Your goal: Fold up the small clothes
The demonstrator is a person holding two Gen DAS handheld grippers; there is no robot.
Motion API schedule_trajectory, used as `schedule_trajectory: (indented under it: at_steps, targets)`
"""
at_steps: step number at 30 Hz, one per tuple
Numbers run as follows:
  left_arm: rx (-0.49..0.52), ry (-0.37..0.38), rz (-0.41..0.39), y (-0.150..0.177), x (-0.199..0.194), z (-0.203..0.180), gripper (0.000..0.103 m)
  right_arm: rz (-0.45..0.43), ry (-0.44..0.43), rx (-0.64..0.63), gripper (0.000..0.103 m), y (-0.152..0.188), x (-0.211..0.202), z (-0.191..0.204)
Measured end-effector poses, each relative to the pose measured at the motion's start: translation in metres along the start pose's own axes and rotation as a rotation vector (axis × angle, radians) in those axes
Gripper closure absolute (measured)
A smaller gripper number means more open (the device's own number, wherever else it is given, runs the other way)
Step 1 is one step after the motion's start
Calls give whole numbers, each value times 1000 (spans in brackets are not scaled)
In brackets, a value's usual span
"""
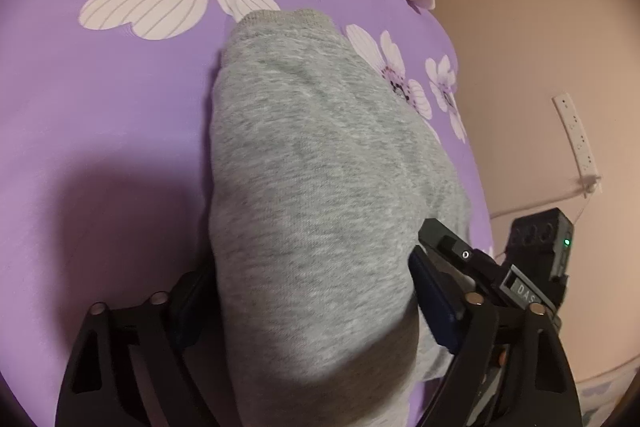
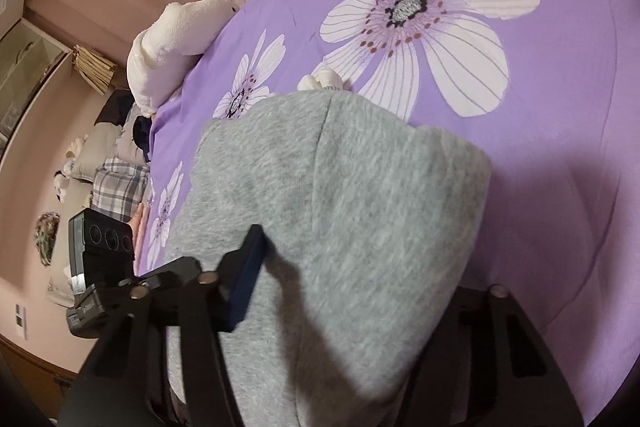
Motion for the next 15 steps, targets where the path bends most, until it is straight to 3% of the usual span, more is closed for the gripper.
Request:
schedule_trajectory:
  at_steps: [8,15]
  targets:
    - [31,-49,-32,7,0,-4,27,-55,81,-63,74,3,-3,20]
    - [73,-63,-63,13,-10,-11,28,-121,114,-122,77,6,-14,42]
Point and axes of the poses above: each gripper's, at about its wrist camera, not at the fingertips, and x roughly the way its jaws point, z to its left, y to its underside, the point moved 5 cm from there along x, roughly the way its jaws point, and after that the axes turned 12 degrees about z, right-handed, at the moved point
